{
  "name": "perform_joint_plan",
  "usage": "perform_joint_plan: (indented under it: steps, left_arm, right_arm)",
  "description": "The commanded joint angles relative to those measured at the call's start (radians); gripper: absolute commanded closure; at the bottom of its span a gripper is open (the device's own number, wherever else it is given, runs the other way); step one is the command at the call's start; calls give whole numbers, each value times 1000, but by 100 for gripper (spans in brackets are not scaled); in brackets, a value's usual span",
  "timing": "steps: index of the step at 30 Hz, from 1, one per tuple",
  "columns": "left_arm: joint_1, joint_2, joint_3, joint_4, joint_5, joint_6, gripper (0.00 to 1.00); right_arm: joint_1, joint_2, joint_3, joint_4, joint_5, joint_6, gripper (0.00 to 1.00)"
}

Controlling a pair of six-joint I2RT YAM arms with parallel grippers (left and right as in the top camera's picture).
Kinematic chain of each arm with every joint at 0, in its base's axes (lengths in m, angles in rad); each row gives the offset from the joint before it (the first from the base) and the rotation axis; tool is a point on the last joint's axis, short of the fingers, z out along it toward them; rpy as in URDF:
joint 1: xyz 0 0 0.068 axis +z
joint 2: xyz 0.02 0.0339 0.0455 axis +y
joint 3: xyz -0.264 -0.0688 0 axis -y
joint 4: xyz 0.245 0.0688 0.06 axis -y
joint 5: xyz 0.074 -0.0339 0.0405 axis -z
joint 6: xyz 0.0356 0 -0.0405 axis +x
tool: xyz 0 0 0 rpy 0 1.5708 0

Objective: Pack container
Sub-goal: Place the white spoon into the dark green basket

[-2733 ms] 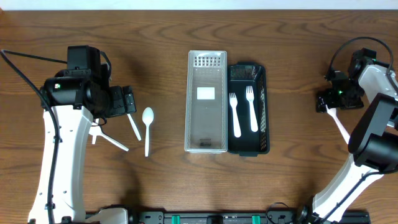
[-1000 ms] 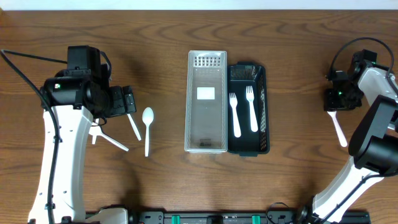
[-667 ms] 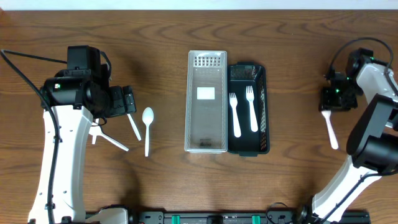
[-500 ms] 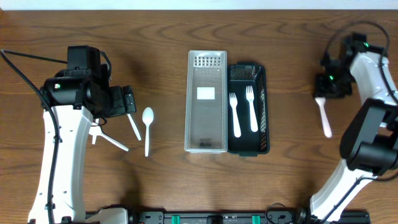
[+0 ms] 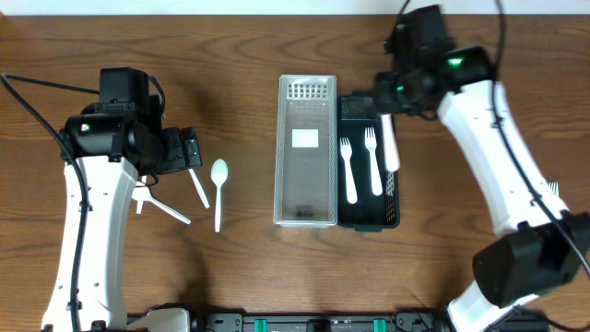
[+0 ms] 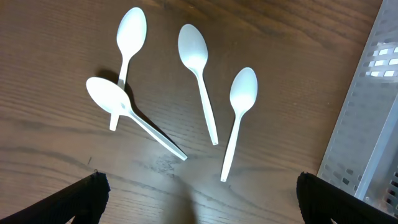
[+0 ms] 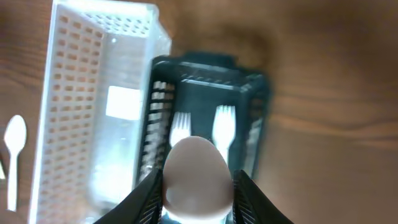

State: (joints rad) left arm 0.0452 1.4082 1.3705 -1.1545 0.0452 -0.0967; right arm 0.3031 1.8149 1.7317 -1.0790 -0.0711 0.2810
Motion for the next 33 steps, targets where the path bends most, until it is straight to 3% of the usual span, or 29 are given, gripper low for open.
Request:
perform_joint_plan:
  steps: [1,5,8,11,14,15,21,27,33]
  left_arm:
    - [4,0,18,-4,-11,10,2]
    - [4,0,18,-4,-11,10,2]
    - [4,0,18,-4,-11,10,2]
    - [4,0,18,-4,-11,10,2]
    - [4,0,18,-4,-11,10,2]
    - [4,0,18,-4,-11,10,2]
    - [4,0,18,-4,-11,10,2]
    - [4,0,18,-5,-11,10,2]
    - [4,0,18,-5,-11,10,2]
  right_arm:
    - [38,74,-47,14,41,152,82]
    - [67,164,-75,16,37,102,80]
    - [74,188,-75,-2,37,48,72]
    - [70,174,-64,-9,38,15,51]
    - [45,127,-35,-22,48,-14,16]
    - [33,104,-28,-26,48,-29,12]
    - [-116,-80,-18,-85,103,-58,7]
    - [-434,-215,-18,-222,165,-63,3]
    - [-748,-206,-40,-248,160,-195,1]
